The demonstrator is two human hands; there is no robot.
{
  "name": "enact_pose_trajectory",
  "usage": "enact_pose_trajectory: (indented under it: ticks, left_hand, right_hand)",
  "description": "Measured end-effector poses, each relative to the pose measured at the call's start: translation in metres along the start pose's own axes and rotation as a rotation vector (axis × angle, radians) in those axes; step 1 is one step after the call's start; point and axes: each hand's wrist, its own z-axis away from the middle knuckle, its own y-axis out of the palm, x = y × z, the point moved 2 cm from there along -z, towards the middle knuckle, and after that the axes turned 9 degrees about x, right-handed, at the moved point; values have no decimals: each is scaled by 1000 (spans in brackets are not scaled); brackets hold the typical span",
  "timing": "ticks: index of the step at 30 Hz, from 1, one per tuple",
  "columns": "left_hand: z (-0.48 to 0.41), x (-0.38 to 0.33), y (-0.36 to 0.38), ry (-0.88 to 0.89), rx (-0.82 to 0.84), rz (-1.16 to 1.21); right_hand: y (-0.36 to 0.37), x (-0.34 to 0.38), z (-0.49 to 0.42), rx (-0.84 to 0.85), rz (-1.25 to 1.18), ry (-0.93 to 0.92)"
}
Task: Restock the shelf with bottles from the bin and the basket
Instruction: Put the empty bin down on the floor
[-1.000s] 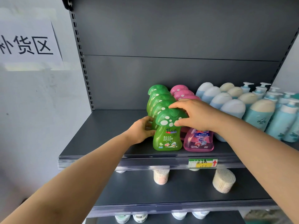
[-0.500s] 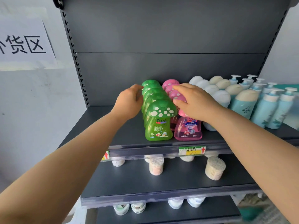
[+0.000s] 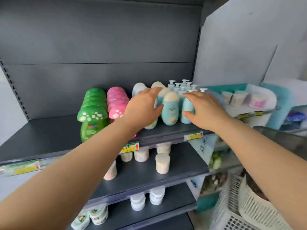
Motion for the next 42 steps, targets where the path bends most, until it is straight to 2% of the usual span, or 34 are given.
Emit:
enact_pose_trajectory:
  ticks: [11, 19, 23, 26, 29, 33, 35, 38, 42]
  left_hand:
    - [-45, -197, 136, 220, 195, 182]
    - [-88, -278, 245, 333, 363, 266]
    - [-115, -304, 316, 328, 504, 302]
    - [-141, -316, 369, 221, 607, 376]
    - [-165, -315, 418, 10, 692, 430]
    - [-182, -307, 468, -431, 887, 815]
    - [-185, -308, 483, -588, 926, 950]
    - [-192, -314, 495, -670, 882, 1060]
    - [-213, -340, 490, -572, 817, 1135]
  right_hand:
    - [-8, -209, 154, 72, 35, 311]
    - [32, -316, 219, 171, 30, 535]
    - [67, -367, 241, 233, 35, 637]
    - [93, -407, 249, 293, 36, 730]
    - [119, -439, 251, 345, 66, 780]
    - [151, -465, 249, 334, 45, 790]
    - [162, -474, 250, 294, 16, 820]
    - [164, -498, 261, 244, 51, 916]
    - [140, -532, 306, 127, 213, 1240]
